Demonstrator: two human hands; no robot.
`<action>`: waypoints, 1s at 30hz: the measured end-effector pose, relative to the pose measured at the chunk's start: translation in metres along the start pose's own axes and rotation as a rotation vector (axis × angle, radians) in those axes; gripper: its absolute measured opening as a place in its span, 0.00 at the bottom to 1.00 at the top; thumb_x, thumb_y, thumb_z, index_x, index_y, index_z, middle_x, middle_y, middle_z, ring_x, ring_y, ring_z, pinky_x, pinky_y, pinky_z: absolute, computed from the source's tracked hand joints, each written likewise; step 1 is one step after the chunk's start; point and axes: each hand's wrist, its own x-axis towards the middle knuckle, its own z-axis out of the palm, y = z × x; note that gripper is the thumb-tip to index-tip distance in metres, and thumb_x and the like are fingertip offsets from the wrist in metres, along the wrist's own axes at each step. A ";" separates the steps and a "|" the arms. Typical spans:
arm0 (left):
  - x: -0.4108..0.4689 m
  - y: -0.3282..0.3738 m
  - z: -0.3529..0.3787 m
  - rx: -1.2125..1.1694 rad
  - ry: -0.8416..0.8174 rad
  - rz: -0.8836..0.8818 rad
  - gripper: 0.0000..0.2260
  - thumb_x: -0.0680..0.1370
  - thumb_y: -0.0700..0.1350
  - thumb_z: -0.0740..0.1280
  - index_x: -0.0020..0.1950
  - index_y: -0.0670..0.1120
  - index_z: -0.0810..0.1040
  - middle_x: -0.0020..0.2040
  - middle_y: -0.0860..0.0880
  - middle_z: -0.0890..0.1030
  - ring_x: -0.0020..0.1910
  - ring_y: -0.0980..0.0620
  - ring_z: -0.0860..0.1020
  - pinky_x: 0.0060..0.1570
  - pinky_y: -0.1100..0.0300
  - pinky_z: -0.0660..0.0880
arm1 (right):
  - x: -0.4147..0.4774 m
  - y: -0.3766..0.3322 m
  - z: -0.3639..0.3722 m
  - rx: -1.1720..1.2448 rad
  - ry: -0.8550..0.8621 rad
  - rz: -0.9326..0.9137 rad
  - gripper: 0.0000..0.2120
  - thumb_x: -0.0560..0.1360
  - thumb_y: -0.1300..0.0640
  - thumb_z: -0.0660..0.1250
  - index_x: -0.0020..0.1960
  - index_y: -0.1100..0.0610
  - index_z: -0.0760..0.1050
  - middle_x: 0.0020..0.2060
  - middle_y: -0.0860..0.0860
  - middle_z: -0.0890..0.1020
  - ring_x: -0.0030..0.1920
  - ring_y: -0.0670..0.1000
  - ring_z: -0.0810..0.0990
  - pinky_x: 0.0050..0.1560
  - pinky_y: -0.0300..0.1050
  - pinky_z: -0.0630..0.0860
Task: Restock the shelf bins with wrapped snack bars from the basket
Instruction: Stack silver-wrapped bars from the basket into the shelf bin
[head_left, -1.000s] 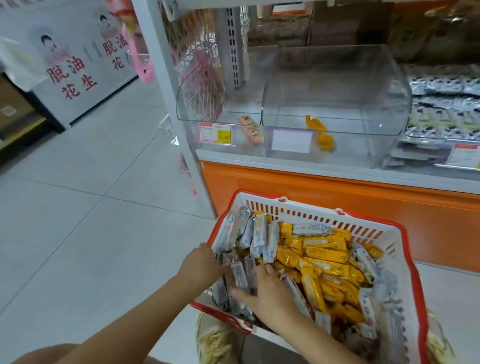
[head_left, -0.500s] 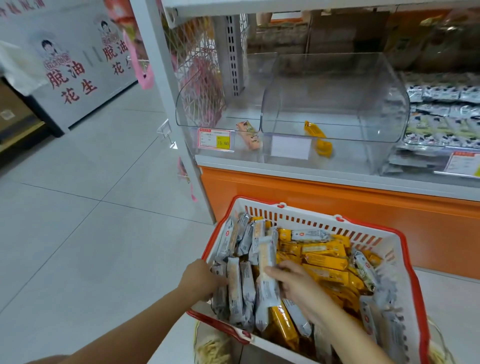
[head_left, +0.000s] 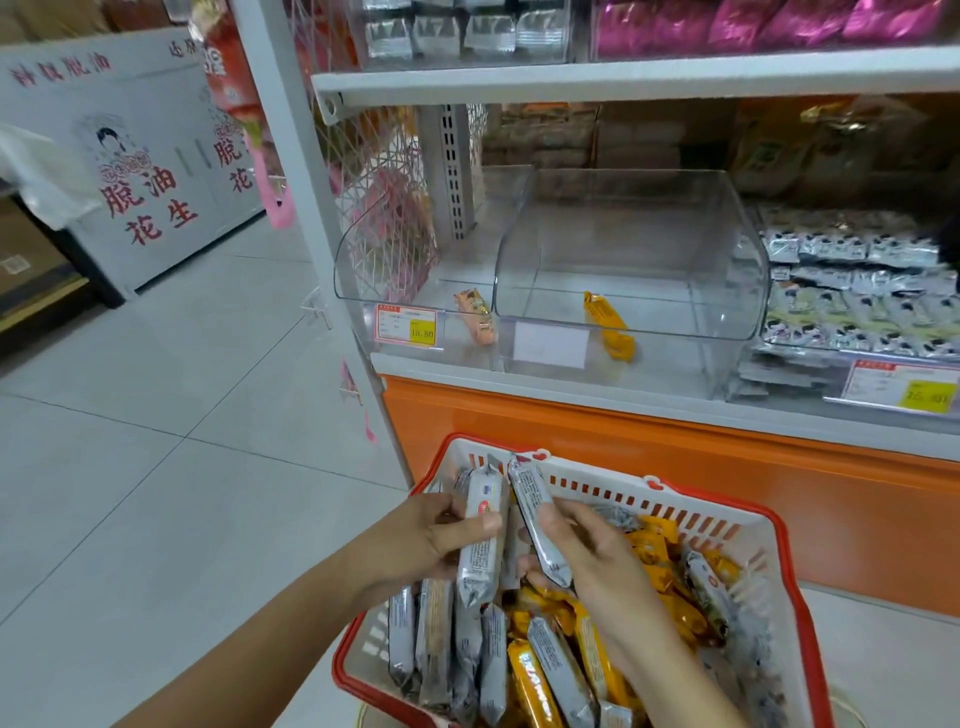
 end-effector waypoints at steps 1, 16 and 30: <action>0.001 0.001 0.002 -0.050 -0.031 0.002 0.18 0.76 0.51 0.69 0.59 0.40 0.75 0.45 0.50 0.83 0.41 0.58 0.81 0.42 0.66 0.76 | 0.000 -0.003 -0.001 0.029 0.013 -0.010 0.12 0.68 0.36 0.67 0.48 0.39 0.79 0.46 0.40 0.84 0.50 0.44 0.82 0.60 0.53 0.76; 0.025 0.062 0.027 -0.194 -0.037 0.088 0.16 0.76 0.48 0.69 0.61 0.43 0.78 0.58 0.45 0.81 0.58 0.46 0.79 0.61 0.48 0.75 | -0.004 -0.035 -0.031 0.179 0.114 -0.165 0.16 0.72 0.49 0.69 0.59 0.40 0.76 0.52 0.36 0.82 0.53 0.34 0.79 0.48 0.35 0.73; 0.029 0.117 0.063 -0.200 -0.013 0.184 0.15 0.72 0.45 0.72 0.56 0.40 0.80 0.49 0.45 0.85 0.46 0.50 0.84 0.38 0.62 0.79 | -0.020 -0.066 -0.054 -0.187 0.373 -0.434 0.31 0.62 0.34 0.74 0.63 0.39 0.73 0.59 0.33 0.75 0.60 0.34 0.73 0.57 0.32 0.71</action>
